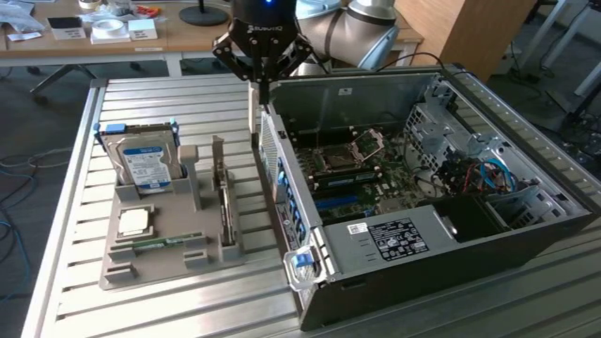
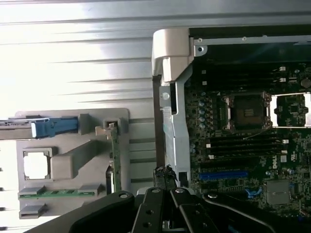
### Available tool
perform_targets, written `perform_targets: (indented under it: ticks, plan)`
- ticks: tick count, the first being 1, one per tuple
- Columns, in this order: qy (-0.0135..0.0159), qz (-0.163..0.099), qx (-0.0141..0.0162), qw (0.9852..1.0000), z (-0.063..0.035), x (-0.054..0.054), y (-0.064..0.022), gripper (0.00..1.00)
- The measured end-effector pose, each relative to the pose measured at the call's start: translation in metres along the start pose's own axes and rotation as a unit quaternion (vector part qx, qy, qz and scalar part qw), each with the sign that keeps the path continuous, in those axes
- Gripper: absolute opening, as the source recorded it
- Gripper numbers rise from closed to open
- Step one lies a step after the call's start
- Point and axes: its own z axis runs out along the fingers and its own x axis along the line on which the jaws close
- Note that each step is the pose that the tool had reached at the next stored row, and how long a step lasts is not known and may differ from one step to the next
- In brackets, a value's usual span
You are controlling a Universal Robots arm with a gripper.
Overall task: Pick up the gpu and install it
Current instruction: 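Reach for the gpu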
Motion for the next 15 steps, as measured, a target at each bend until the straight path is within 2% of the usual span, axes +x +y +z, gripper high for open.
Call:
perform_targets:
  ticks: [15]
  plan:
    - [-0.0001, 0.0, 0.0, 1.0, -0.0006, 0.04, 0.0022, 0.11]
